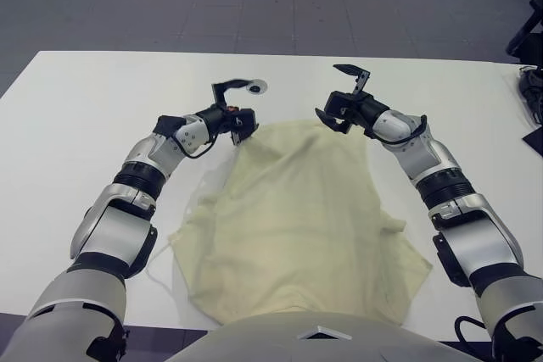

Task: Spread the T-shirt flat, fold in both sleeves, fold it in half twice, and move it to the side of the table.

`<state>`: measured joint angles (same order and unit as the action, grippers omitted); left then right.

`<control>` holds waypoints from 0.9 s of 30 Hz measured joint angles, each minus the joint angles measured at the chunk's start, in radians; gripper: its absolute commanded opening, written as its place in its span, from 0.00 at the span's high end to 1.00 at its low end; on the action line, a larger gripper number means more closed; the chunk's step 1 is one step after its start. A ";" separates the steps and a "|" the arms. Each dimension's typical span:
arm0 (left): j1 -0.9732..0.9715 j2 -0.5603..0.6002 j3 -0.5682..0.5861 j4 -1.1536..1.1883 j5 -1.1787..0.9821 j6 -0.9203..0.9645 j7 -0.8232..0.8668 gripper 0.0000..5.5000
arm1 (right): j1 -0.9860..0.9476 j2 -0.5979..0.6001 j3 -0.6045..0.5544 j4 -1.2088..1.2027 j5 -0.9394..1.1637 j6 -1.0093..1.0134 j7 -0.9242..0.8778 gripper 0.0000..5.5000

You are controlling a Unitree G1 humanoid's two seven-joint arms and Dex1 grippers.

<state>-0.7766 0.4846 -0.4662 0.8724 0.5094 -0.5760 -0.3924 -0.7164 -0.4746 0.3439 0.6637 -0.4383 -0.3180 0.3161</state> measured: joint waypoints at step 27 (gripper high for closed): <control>-0.213 -0.118 -0.242 0.294 0.306 0.080 0.317 0.02 | 0.051 0.027 -0.006 0.007 -0.012 -0.003 -0.037 0.02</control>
<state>-0.9899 0.3662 -0.7081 1.1667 0.8156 -0.4957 -0.0751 -0.6655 -0.4476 0.3384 0.6709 -0.4506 -0.3212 0.2786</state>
